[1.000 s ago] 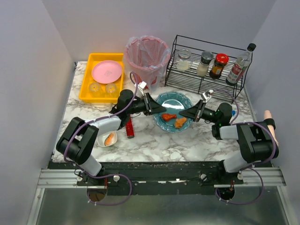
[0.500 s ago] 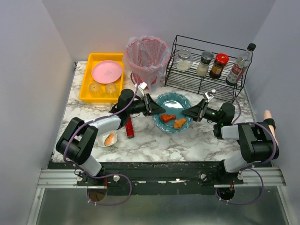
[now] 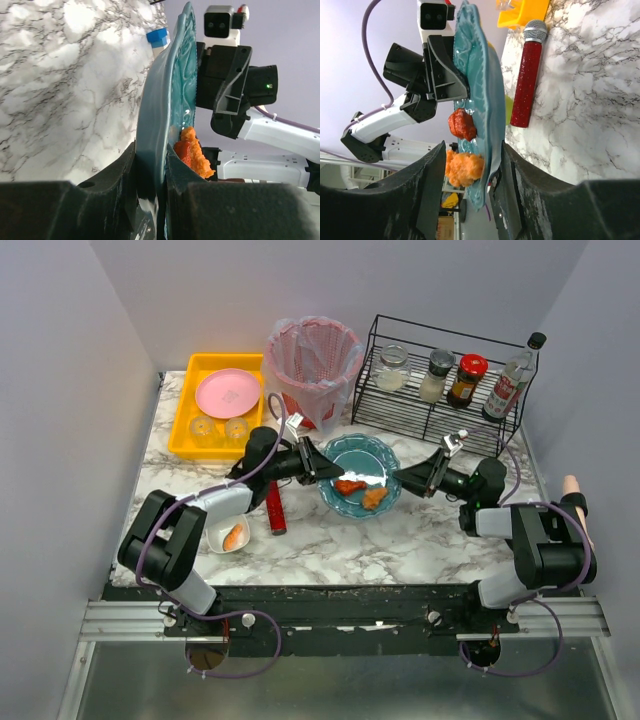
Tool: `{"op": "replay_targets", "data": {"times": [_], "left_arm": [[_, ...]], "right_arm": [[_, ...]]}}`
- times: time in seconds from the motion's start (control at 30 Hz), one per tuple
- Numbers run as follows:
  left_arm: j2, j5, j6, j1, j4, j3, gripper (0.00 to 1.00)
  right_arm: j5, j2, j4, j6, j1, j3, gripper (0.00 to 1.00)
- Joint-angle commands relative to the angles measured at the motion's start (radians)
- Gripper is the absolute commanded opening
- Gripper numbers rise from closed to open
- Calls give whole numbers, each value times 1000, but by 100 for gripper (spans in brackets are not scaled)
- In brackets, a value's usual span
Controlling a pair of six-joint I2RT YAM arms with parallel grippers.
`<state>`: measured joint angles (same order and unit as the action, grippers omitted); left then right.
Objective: Clear the kitchen counter
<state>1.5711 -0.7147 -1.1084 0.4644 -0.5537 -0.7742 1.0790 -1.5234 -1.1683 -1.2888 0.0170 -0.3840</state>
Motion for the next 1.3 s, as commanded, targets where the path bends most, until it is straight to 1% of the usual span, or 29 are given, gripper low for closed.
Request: {"op": "replay_targets", "data": {"times": [0.0,0.1,0.17,0.2,0.23,0.27,0.3,0.33,0.4,0.43,0.5,0.67,0.8,0.97,1.07,1.27], "left_arm": [[-74,-37,-25,-21,-60,-42,0],[-88,-43,-19,-35,-40,-50,0],[-101,-46,-10,-47,-20,-56,0],[-111,-45,-4,-55,-6,-62,0],[-118,-45,1,-58,7,-66,0],[-129,-48,4,-62,24,-74,0],[-138,-46,10,-67,40,-82,0],[-147,-46,15,-70,53,-88,0],[-161,-46,24,-76,81,-105,0],[-166,-46,28,-79,93,-117,0],[-174,-46,42,-89,130,-143,0],[-165,-45,67,-145,208,-253,0],[-103,-42,45,-197,245,-419,0],[12,-23,41,-224,304,-641,0],[85,-2,1,-237,301,-733,0],[202,57,-123,-256,212,-835,0]], "right_arm": [[19,28,25,42,-9,-4,59],[12,54,106,95,-37,-7,61],[-10,89,212,161,-38,-18,61],[-27,112,284,213,-38,-30,61],[-51,141,386,265,-38,-44,61],[-86,167,533,355,-38,-64,61],[-115,199,602,426,-38,-84,61],[-149,230,712,480,-38,-107,62],[-223,279,887,563,-38,-147,62],[-258,299,935,589,-38,-162,62],[-307,328,976,609,-38,-173,62],[-314,359,1006,602,-38,-176,62],[-310,356,1006,594,-38,-167,62],[-321,377,1013,597,-38,-148,62],[-333,399,1023,605,-38,-139,62],[-341,434,1038,600,-38,-116,62]]}}
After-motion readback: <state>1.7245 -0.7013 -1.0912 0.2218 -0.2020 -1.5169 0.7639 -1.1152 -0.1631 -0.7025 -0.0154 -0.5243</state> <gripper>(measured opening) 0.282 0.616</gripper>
